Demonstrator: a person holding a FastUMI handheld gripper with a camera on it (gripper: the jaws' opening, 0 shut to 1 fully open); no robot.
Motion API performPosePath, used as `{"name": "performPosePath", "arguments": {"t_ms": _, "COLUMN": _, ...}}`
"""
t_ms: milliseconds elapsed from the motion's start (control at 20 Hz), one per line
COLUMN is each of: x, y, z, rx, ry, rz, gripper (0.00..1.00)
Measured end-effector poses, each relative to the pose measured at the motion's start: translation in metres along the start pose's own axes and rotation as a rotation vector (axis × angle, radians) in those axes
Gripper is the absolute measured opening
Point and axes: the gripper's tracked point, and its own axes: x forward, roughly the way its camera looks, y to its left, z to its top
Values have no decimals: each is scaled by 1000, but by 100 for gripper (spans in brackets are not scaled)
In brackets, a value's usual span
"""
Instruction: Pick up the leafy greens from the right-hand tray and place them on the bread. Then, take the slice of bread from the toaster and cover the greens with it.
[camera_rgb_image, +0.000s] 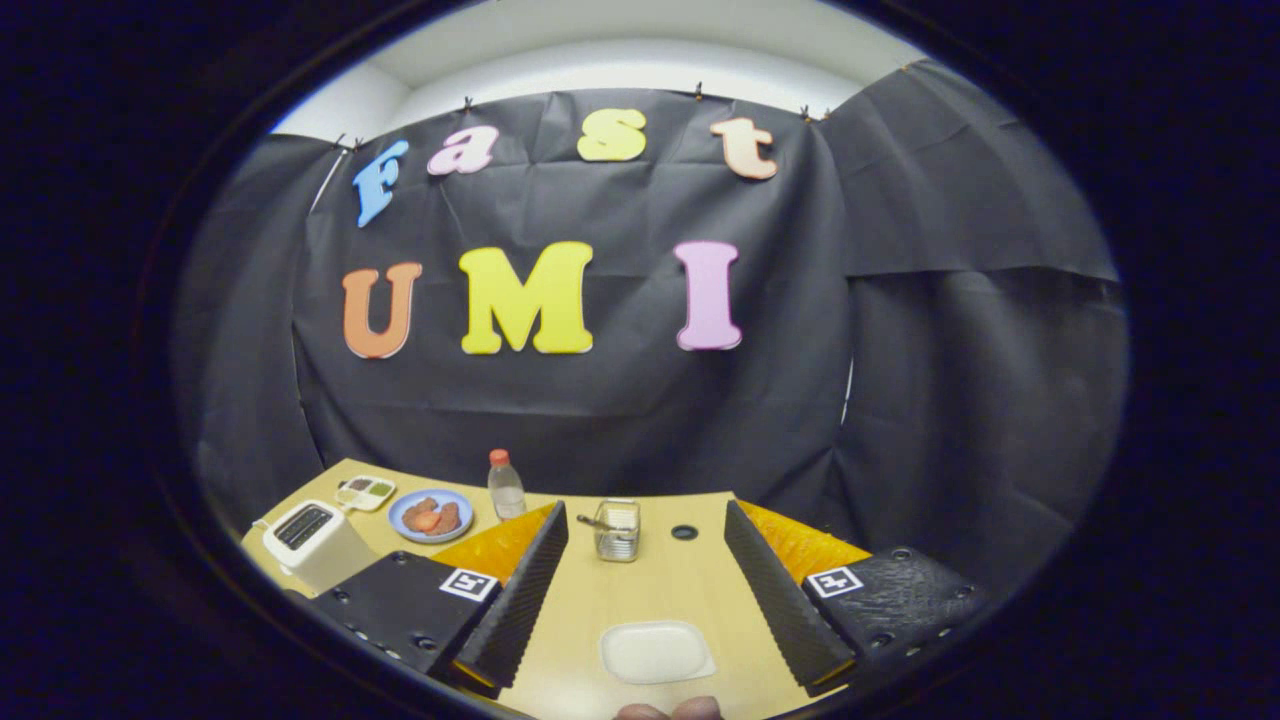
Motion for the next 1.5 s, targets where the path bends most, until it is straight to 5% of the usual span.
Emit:
{"name": "performPosePath", "arguments": {"t_ms": 550, "x": -75, "y": -41, "z": 49, "rx": 63, "ry": -133, "rz": 37, "gripper": 96}}
{"name": "performPosePath", "arguments": {"t_ms": 1500, "x": -78, "y": 31, "z": 64, "rx": 67, "ry": -137, "rz": 89, "gripper": 96}}
